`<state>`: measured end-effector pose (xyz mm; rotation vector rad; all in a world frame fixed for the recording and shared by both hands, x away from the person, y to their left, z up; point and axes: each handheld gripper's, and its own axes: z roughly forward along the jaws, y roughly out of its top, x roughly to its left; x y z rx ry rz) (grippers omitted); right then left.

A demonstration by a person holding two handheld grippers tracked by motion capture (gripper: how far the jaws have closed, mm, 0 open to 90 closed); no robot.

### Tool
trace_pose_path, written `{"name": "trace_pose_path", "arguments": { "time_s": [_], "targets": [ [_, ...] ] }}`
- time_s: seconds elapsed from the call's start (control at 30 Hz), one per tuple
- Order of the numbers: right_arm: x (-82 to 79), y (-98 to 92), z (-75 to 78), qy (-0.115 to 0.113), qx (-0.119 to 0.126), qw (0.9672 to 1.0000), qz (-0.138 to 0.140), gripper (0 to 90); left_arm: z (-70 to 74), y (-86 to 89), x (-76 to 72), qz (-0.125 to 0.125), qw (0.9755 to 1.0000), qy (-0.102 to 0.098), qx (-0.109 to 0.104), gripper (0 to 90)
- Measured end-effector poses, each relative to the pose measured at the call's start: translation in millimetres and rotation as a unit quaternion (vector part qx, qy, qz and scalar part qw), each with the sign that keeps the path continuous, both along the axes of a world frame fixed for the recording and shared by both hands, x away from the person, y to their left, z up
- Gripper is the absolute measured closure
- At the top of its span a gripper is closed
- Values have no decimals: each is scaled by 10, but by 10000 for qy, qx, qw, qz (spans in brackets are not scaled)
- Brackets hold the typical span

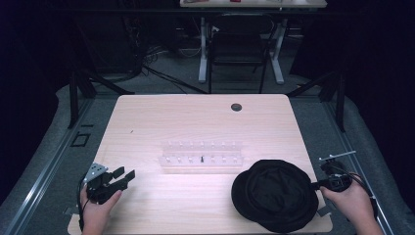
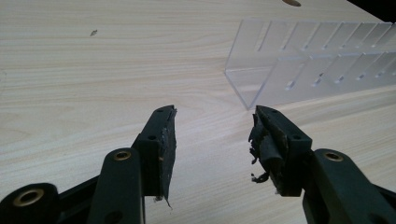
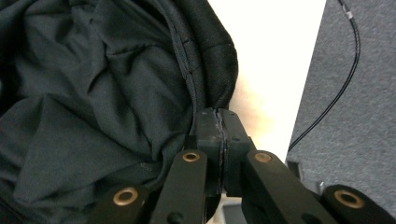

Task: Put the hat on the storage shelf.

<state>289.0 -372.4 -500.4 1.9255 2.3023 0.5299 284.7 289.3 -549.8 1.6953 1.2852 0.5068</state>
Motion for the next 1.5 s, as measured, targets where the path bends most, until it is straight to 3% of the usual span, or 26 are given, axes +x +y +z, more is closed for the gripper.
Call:
{"name": "trace_pose_path", "arguments": {
  "time_s": [0.2, 0.3, 0.5, 0.6, 0.7, 0.73, 0.83, 0.87, 0.9, 0.93, 1.17, 1.3, 1.47, 1.5],
  "targets": [
    [-76, -37, -15, 80, 129, 9997, -192, 874, -1, -2, 1, -8, 10000, 4, 2, 496],
    [-55, -62, 1, 162, -3, 9998, -154, 857, 2, -4, 1, -13, 10000, 21, 19, 496],
    [9, -108, -72, 115, 288, 9989, -344, 821, 0, 3, 3, 12, 10000, -3, 5, 496],
    [36, -135, -122, 292, 371, 9983, -331, 802, 2, 5, 1, 17, 10000, -13, -6, 496],
    [49, -135, -162, 329, 488, 9975, -392, 802, 1, 5, 3, 23, 10000, -7, -6, 496],
    [58, -145, -167, 401, 434, 9977, -339, 808, 0, 5, 4, 27, 10000, -8, -6, 496],
    [77, -151, -176, 461, 636, 9962, -377, 863, 1, 5, 3, 32, 10000, -13, -2, 496],
    [83, -161, -150, 550, 483, 9967, -345, 870, 3, 6, 2, 29, 10000, -12, -2, 496],
    [85, -163, -146, 544, 530, 9965, -342, 875, 3, 5, 2, 40, 10000, -21, -13, 496],
    [85, -178, -131, 553, 747, 9952, -315, 878, 4, 7, 1, 41, 10000, -18, -17, 496],
    [64, -192, 34, 575, 1174, 9907, -385, 882, 3, 7, 1, 38, 10000, -15, -1, 496],
    [46, -143, 143, 350, 1359, 9890, -462, 883, 2, 3, 2, 41, 10000, -14, -2, 496],
    [40, -80, 307, 251, 1400, 9889, -440, 884, 1, 2, 1, 42, 10000, -14, -1, 496],
    [44, -76, 401, 493, 1338, 9893, -307, 884, 1, 2, 0, 40, 10000, -14, -3, 495]
  ]
}}
